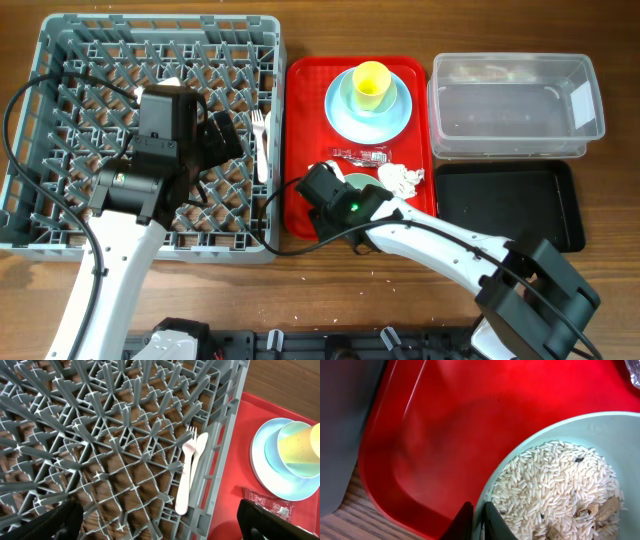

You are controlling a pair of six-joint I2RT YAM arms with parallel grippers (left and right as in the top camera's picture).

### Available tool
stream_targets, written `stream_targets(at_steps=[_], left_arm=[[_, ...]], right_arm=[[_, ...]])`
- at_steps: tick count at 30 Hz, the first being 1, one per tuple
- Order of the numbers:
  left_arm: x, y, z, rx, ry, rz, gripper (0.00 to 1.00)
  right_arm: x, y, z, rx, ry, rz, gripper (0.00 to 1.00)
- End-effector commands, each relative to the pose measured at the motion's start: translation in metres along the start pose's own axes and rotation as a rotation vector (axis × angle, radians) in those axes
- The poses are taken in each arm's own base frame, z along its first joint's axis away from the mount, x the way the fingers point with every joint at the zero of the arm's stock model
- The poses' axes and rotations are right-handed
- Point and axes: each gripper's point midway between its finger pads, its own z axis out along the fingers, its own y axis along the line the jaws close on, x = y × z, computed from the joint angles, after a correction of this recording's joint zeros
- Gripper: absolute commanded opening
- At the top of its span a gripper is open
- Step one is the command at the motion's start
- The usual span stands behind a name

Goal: Sort waste into correct bins and load items into the dishwasher rack
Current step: 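Reach the right gripper to the green bowl and grasp its rim, then carry the green bowl over the black tray and tip out the rice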

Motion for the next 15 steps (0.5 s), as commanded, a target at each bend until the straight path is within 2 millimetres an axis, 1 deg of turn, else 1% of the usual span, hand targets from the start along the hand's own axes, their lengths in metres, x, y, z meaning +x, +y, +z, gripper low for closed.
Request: stream_targets(at_steps=[1,4,11,12,13,15], left_arm=[[-0.001,0.001,0.000,0.001,0.000,-0.008,1.00],[-0.001,0.001,0.000,0.001,0.000,-0.008,1.00],[-0.001,0.001,0.000,0.001,0.000,-0.008,1.00],[-0.001,0.001,0.000,0.001,0.000,-0.008,1.00],[-0.001,0.001,0.000,0.001,0.000,-0.008,1.00],[-0.001,0.001,0.000,0.001,0.000,-0.008,1.00]], right_arm=[[-0.010,0.006,-0.010,-0.027,-0.026,0.024,0.12],[-0.006,0.002,-0.010,-0.007,-0.011,0.023,0.12],[-0.008,0.001,-0.010,0.000,-0.023,0.025,0.11],[-0.009,-0.003,-0.010,0.021,-0.031,0.036,0.09],[-0.010,-0.009,-0.011,0.054,-0.040,0.058,0.04],[-0.016,-0.013,-0.020,0.074,-0.061,0.074,0.04]])
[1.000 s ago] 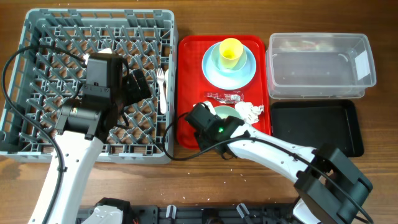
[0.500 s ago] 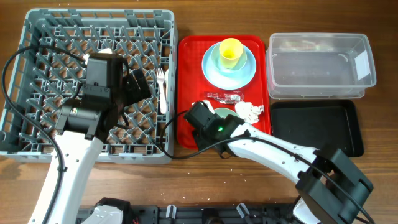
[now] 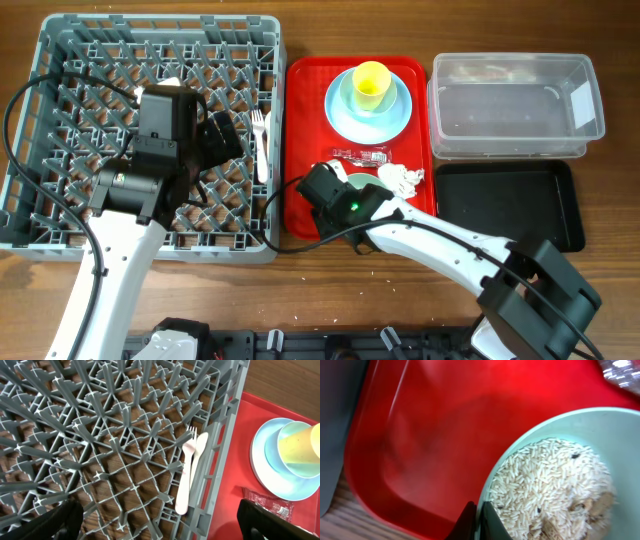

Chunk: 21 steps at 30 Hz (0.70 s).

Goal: Sort waste into correct bins and load items into the dishwasher rack
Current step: 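Carry the green bowl over the black tray and tip out the rice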

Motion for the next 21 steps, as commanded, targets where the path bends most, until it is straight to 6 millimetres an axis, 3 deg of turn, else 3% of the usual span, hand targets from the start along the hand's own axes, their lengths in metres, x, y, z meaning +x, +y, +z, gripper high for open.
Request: stream_targets(at_steps=[1,4,9,12,14,18,21], left_arm=[[-0.001,0.001,0.000,0.001,0.000,-0.008,1.00],[-0.001,0.001,0.000,0.001,0.000,-0.008,1.00],[-0.001,0.001,0.000,0.001,0.000,-0.008,1.00],[-0.001,0.001,0.000,0.001,0.000,-0.008,1.00],[-0.001,0.001,0.000,0.001,0.000,-0.008,1.00],[-0.001,0.001,0.000,0.001,0.000,-0.008,1.00],[-0.001,0.001,0.000,0.001,0.000,-0.008,1.00]], right_arm=[[-0.019,-0.004,-0.023,0.022,-0.070,0.051,0.04],[-0.029,-0.010,-0.050,0.045,-0.101,0.054,0.04],[-0.030,-0.050,-0.097,0.234,-0.113,0.125,0.04],[-0.017,-0.082,-0.119,0.301,-0.084,0.211,0.04],[-0.005,-0.120,-0.129,0.361,-0.034,0.311,0.04],[0.011,-0.193,-0.132,0.424,0.041,0.505,0.04],[0.014,-0.212,-0.115,0.236,0.090,0.558,0.04]])
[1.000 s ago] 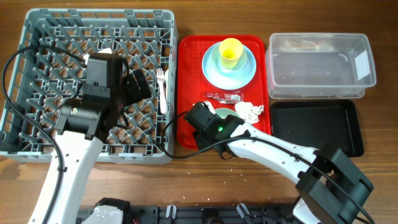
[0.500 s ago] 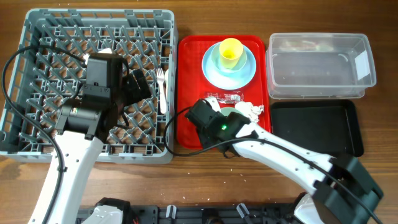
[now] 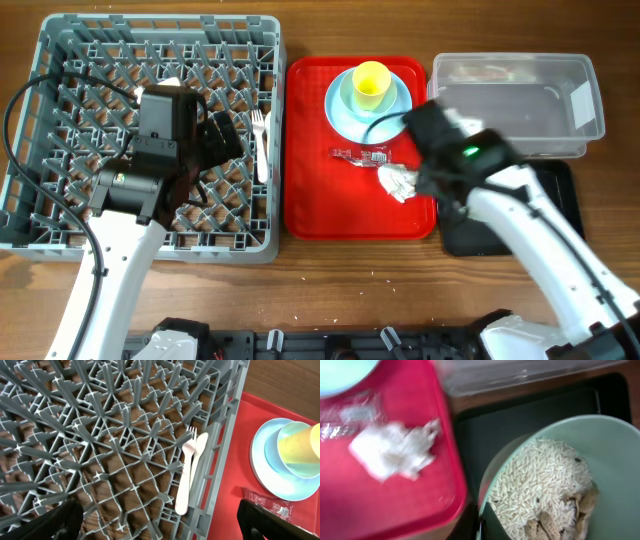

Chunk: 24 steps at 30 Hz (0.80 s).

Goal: Sort waste into correct bins and load items into the dishwasher rack
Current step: 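Carry the green bowl over the black tray and tip out the rice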

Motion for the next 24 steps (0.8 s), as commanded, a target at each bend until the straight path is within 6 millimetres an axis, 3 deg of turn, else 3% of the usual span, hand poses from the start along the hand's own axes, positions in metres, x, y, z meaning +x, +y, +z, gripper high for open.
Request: stream_targets(at_steps=[1,4,7,10,15,18,21,24], left_arm=[[-0.001,0.001,0.000,0.001,0.000,-0.008,1.00],[-0.001,0.001,0.000,0.002,0.000,-0.008,1.00],[-0.001,0.001,0.000,0.001,0.000,-0.008,1.00],[-0.001,0.001,0.000,0.001,0.000,-0.008,1.00],[-0.001,0.001,0.000,0.001,0.000,-0.008,1.00],[-0.001,0.001,0.000,0.001,0.000,-0.008,1.00],[-0.001,0.001,0.000,0.001,0.000,-0.008,1.00],[-0.001,0.001,0.000,0.001,0.000,-0.008,1.00]], right_arm=[[-0.002,-0.009,0.016,-0.200,0.100,0.001,0.04],[-0.013,-0.027,0.023,-0.444,0.130,0.047,0.04],[-0.026,-0.048,0.009,-0.735,0.065,0.113,0.04],[-0.026,-0.068,0.007,-0.872,0.001,0.180,0.04],[-0.033,-0.080,-0.014,-1.195,-0.267,0.245,0.04],[-0.027,-0.093,-0.016,-1.288,-0.366,0.347,0.04],[-0.020,-0.106,-0.011,-1.265,-0.354,0.434,0.04],[-0.026,-0.118,-0.019,-1.297,-0.426,0.468,0.04]])
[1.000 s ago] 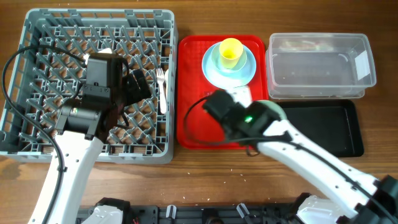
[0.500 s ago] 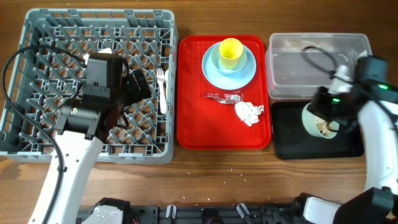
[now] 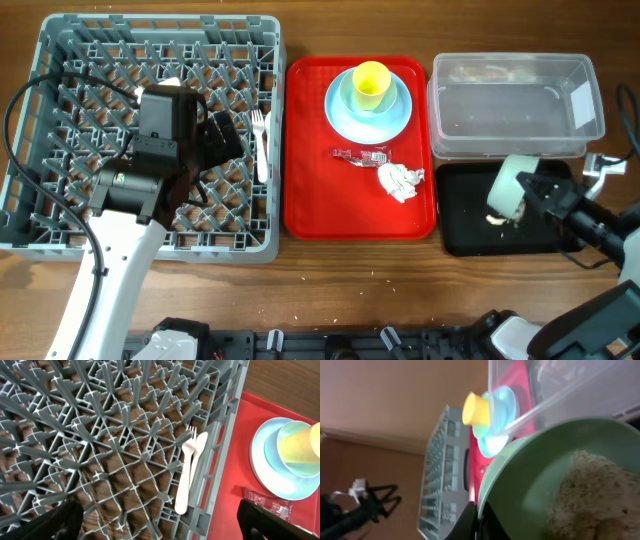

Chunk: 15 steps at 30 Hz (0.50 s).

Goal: Sort waste into correct bins and load items into the dishwasher rack
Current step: 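Carry the green bowl over the black tray and tip out the rice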

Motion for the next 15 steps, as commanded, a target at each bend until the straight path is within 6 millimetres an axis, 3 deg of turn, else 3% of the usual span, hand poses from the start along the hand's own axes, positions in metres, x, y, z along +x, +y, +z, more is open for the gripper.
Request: stream_targets(at_steps=[1,6,15], left_arm=[[-0.001,0.001,0.000,-0.001,-0.002,-0.008,1.00],[-0.001,0.001,0.000,-0.001,-0.002,-0.008,1.00],[-0.001,0.001,0.000,-0.001,-0.002,-0.008,1.00]], right_arm=[[-0.015,0.022,-0.010,-0.124,-0.099,-0.062,0.04],[-0.016,0.044,-0.015,-0.293,-0.164,0.000,0.04],[-0.013,0.036,-0.013,-0.331,-0.150,0.169,0.04]])
